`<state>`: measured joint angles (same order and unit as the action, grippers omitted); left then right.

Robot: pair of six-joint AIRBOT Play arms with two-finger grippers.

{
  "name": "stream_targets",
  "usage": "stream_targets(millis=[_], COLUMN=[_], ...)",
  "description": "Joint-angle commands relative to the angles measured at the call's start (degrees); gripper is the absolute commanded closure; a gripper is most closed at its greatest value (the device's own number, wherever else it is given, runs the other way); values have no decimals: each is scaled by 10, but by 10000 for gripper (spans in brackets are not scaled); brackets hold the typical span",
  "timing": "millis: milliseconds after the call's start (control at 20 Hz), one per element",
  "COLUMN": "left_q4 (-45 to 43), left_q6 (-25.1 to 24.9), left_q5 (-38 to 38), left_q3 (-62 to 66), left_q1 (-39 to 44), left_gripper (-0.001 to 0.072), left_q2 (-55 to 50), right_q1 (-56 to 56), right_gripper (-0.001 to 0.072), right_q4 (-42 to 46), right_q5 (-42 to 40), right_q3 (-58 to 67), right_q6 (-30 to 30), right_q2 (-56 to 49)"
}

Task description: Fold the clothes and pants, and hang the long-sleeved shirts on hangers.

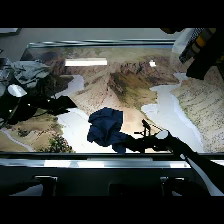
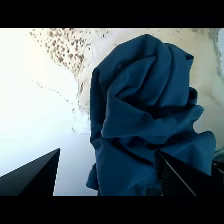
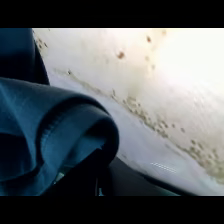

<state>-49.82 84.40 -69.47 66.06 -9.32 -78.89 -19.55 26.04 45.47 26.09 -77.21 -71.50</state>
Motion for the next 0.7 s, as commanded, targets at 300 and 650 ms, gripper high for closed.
stream_targets(millis=[300,650], left_q4=[125,138], left_q6=[-31,-37], left_q5=[87,84], left_q3=[0,11], left_q1=[129,132], left_gripper=[28,686], left_q2=[-155,-177], right_q1=[-4,-3], right_gripper=[683,685], right_q4=[26,63], right_q5=[26,30], right_q3=[0,8], right_q6=[-50,-83], right_q2=[83,137])
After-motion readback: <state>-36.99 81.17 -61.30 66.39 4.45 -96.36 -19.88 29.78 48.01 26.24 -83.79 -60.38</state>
